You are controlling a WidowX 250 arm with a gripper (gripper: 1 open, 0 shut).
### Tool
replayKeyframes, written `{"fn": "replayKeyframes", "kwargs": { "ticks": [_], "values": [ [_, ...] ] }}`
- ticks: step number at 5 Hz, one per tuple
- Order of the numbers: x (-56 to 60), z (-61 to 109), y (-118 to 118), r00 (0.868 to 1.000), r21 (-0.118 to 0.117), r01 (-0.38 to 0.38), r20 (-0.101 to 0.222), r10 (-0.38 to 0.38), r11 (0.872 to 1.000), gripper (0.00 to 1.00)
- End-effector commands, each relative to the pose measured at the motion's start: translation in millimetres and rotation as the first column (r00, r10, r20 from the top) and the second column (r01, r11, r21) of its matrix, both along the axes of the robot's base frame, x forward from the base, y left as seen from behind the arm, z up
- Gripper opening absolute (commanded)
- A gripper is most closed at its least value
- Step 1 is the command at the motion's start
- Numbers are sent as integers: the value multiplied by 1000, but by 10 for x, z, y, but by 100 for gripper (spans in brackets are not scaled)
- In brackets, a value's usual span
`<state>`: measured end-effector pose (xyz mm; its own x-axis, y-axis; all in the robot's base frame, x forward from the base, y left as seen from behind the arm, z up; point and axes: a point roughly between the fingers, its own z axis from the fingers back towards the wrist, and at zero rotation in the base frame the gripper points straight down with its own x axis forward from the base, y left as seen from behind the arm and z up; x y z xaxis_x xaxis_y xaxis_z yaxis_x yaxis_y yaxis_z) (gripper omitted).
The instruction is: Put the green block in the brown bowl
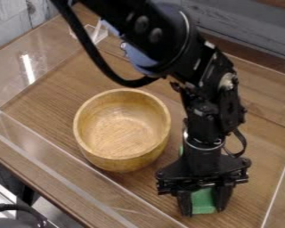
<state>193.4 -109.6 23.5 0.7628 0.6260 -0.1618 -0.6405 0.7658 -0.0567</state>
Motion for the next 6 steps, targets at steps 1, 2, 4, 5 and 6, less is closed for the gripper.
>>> {"fn": "replayKeyframes", "kwargs": {
  "ticks": [1,2,4,5,6],
  "values": [
    [54,122,-71,999,-21,26,21,-26,999,0],
    [17,142,-85,999,-20,50,-1,-50,999,0],
    [-56,249,-86,994,-21,96,-42,-97,995,0],
    [-87,346,-64,991,-23,119,-61,-120,993,0],
    [-102,463,-28,987,-28,140,-77,-142,990,0]
  ]
}}
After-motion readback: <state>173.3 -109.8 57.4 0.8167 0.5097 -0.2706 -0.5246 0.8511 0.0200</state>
